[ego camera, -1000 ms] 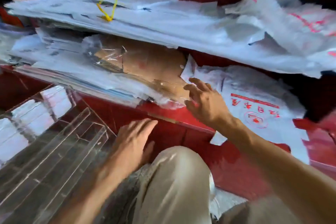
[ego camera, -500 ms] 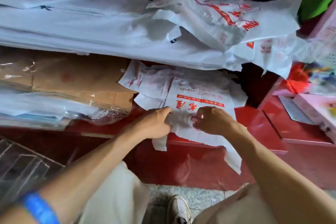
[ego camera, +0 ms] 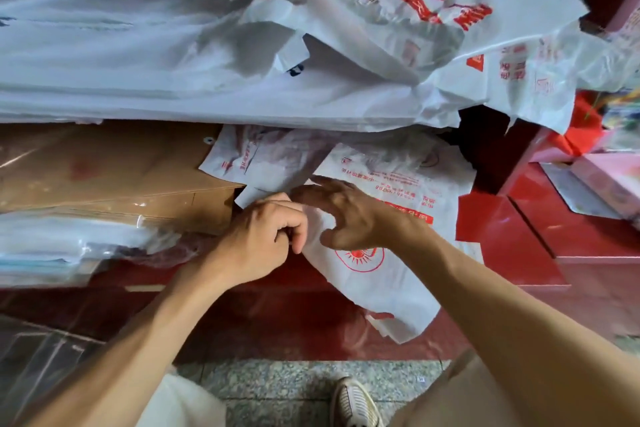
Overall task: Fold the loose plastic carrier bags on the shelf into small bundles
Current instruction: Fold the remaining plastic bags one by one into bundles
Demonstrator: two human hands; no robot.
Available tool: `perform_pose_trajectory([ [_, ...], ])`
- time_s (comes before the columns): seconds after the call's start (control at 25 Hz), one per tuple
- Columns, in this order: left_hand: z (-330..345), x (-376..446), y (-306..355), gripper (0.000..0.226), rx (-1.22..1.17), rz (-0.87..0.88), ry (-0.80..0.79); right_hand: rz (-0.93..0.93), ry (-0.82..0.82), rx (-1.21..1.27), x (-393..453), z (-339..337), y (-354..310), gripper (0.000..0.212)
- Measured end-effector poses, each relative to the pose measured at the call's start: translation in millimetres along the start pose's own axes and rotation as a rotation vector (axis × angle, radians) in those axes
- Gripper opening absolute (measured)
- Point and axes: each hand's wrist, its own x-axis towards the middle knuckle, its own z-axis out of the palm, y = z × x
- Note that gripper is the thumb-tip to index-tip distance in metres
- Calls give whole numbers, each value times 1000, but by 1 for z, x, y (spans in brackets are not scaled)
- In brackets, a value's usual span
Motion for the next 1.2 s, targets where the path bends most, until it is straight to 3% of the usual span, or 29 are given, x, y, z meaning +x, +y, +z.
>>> perform_pose_trajectory([
  [0.08,-3,-1,-1,31,35,67,-8,-53,-23,-81,11,2,-10,70],
  [0.2,-8,-4,-10,30,92,65,67,-143,133,-96,19,-4,-17,35],
  [0.28,-12,-7,-17,30,126,-39,180,14,34,58,17,-11,-15,18],
  [0.36,-15,-9,-19,29,142,-155,283,175,-50,308,11,-14,-6,29],
  [0.4,-16,-9,-19,27,153,-173,330,230,-6,401,7,-14,2,34],
  [0.48,-16,-8,-18,23,243,-155,408,381,228,544,2,-15,20,37],
  [0.56,-16,-8,-15,21,310,-161,452,665,538,677,-4,-16,38,25],
  [0.64,-15,-11,-9,24,276,-179,406,897,738,804,-13,-16,54,18],
  [0.68,-12,-12,-5,25,239,-205,338,966,762,805,-19,-16,61,16],
  [0.8,2,-15,6,38,227,-348,7,1052,628,581,-34,-13,76,15],
  [0.88,12,-12,8,51,175,-460,-110,1038,498,484,-39,-12,78,12],
  [1.0,14,7,-2,66,17,-674,-88,980,397,593,-45,-19,75,13],
  [1.08,11,24,-11,64,-124,-794,-22,927,340,659,-53,-25,75,10],
  [1.2,17,43,-35,76,-298,-876,80,854,202,656,-70,-31,78,8],
])
